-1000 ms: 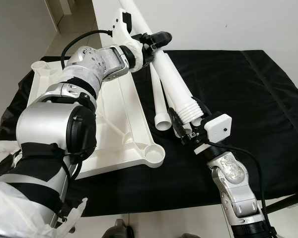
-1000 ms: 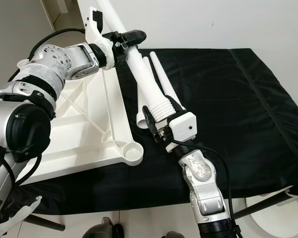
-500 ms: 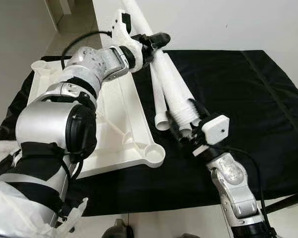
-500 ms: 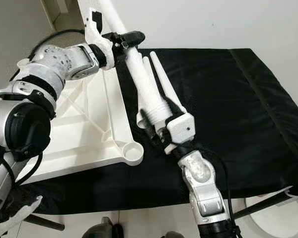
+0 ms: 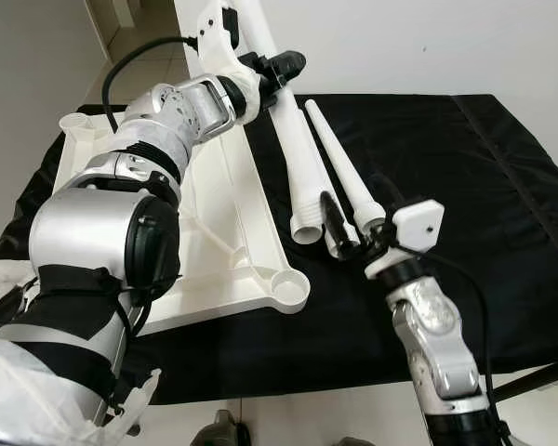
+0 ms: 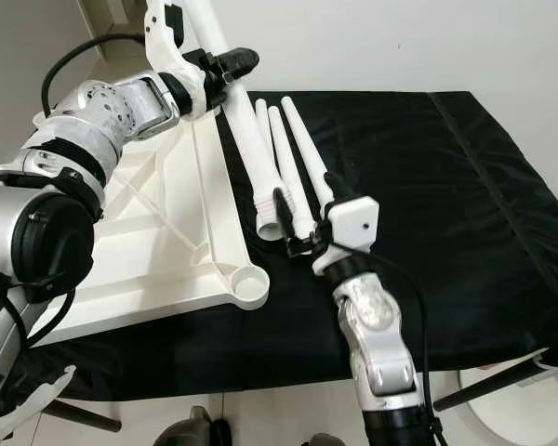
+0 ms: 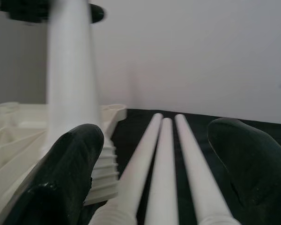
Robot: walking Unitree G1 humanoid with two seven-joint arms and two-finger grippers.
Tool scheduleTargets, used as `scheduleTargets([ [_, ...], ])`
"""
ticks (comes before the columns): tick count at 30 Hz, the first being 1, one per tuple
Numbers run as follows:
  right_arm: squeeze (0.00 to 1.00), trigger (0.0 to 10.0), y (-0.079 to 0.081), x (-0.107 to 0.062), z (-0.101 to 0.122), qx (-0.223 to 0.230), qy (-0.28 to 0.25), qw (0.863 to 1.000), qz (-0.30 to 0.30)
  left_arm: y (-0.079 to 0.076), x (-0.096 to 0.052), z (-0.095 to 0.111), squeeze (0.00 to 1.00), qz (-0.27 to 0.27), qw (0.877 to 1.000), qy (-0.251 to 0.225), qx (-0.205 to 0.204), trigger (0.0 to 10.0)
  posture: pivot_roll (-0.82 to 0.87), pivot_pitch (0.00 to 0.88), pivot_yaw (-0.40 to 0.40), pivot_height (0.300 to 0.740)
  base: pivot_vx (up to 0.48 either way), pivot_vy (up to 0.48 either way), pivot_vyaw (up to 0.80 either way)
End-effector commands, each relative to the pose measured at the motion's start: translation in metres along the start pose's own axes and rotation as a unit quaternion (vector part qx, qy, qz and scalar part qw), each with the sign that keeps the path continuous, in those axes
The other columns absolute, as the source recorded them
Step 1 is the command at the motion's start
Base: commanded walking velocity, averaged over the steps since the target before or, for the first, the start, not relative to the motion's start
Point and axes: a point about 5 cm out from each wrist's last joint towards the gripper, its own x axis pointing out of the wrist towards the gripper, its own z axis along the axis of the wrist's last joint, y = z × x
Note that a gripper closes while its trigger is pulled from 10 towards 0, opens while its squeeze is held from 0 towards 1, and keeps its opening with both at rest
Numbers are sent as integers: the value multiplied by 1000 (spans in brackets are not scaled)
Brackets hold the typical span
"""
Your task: Building children table
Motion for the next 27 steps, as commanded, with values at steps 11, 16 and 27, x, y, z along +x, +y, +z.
scheduleTargets([
  [11,0,10000,9,26,13,13,18,1000,19,-40,9,0,0,-155,981,-37,107,10000,-42,0,54,740,0,0,0],
  [16,0,10000,13,32,14,14,33,998,41,-49,12,-4,0,-165,976,-45,135,10000,-28,0,46,740,0,0,0],
  [27,0,10000,11,55,20,-11,61,998,28,-74,15,-20,0,-187,956,-75,212,10000,-26,0,41,740,0,0,0],
])
